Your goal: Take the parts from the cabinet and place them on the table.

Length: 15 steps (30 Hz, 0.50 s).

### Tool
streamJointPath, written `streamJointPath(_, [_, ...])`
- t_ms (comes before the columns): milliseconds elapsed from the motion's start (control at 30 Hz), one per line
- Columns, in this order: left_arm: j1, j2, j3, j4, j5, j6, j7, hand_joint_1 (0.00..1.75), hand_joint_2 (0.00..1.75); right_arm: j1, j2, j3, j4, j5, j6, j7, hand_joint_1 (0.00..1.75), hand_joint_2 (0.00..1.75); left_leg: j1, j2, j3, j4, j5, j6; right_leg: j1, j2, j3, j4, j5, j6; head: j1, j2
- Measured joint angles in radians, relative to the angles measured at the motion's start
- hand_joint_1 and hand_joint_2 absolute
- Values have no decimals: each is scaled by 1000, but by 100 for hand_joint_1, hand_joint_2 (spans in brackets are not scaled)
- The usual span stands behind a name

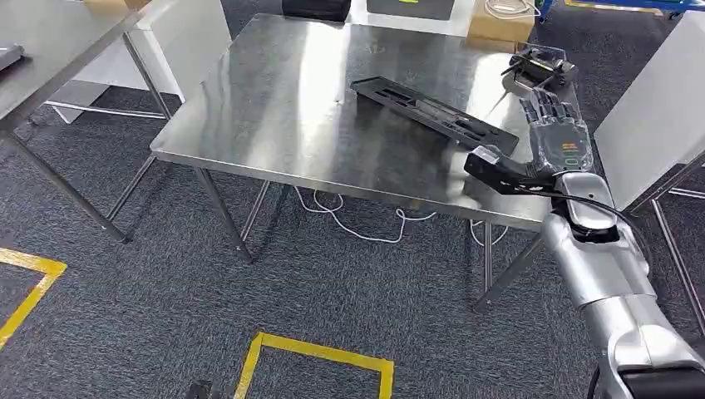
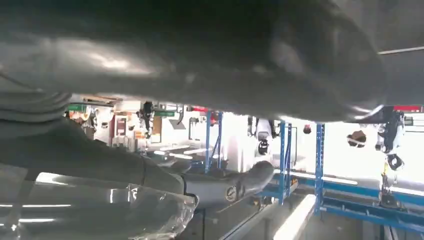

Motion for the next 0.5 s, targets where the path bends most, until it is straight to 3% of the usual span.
streamJointPath(67, [1, 0, 0, 0, 0, 1, 0, 0, 0, -3, 6, 1, 0, 3, 0, 0, 0, 0, 6, -1, -35, 108, -134, -15, 4, -2, -26, 0, 24, -22, -8, 0])
streamJointPath(100, [0, 0, 0, 0, 0, 1, 1, 0, 0, -4, 8, 1, 0, 6, 1, 0, 0, 0, 11, -1, -57, 194, -190, -21, 4, -2, -40, 1, 36, -22, -7, 0])
streamJointPath(133, [0, 0, 0, 0, 0, 1, 1, 0, 0, -5, 9, 1, 0, 6, 1, 0, 0, 0, 16, -1, -73, 270, -221, -28, 4, -2, -54, 1, 47, -20, -8, 0])
streamJointPath(167, [0, 0, 0, 0, -1, 1, 2, 0, 0, -4, 9, 2, 0, 6, 2, 0, 0, 0, 21, 0, -77, 321, -222, -33, 3, -2, -67, 2, 57, -16, -8, 0])
streamJointPath(200, [-1, 0, 0, 0, -1, 1, 2, 0, 0, -3, 10, 2, 0, 6, 2, 0, 0, 0, 27, 0, -62, 329, -200, -38, 2, -2, -80, 3, 67, -12, -8, 0])
streamJointPath(233, [-1, 0, 0, 0, -1, 1, 3, 0, 0, -4, 10, 2, 0, 6, 2, 0, 0, 0, 32, 0, -30, 300, -165, -41, -2, -2, -93, 6, 74, -6, -8, 0])
streamJointPath(267, [-2, 0, 0, 0, -1, 0, 4, 0, 0, -6, 10, 2, 0, 5, 3, 0, 0, 0, 37, 0, 31, 223, -131, -44, -6, -2, -106, 10, 84, 1, -8, 0])
streamJointPath(300, [-3, 0, 0, 0, -1, 0, 4, 0, 0, -9, 10, 2, 0, 3, 4, 0, 0, 0, 41, 0, 99, 133, -125, -45, -7, -1, -114, 15, 89, 9, -9, 0])
streamJointPath(333, [-4, 0, 0, 0, 0, 0, 4, 0, 0, -12, 10, 2, 0, 2, 4, 0, 0, 0, 41, -2, 158, 55, -150, -45, -2, -1, -123, 17, 94, 17, -9, 0])
streamJointPath(367, [-6, 0, 0, 0, 0, -1, 4, 0, 0, -18, 8, 1, 0, 2, 4, 0, 0, 0, 36, -7, 173, 11, -162, -38, -2, -2, -129, 18, 102, 28, -7, 0])
streamJointPath(433, [-6, 0, 0, 0, 0, -1, 5, 0, 0, -22, 10, 2, 1, 2, 5, 0, 0, 0, 26, -8, 157, 12, -153, -26, 0, -2, -137, 9, 126, 49, -9, 0])
streamJointPath(467, [-5, 0, 0, 0, 0, -1, 5, 0, 0, -21, 10, 2, 2, 2, 8, 0, 0, 0, 22, -7, 151, 9, -144, -15, 2, -2, -138, 7, 135, 61, -6, 0])
streamJointPath(500, [-4, 0, 0, 0, 2, -1, 5, 0, 0, -21, 8, 2, 5, 2, 10, -1, 0, 0, 28, -2, 146, 0, -129, 3, -2, -4, -150, 13, 122, 63, -7, 0])
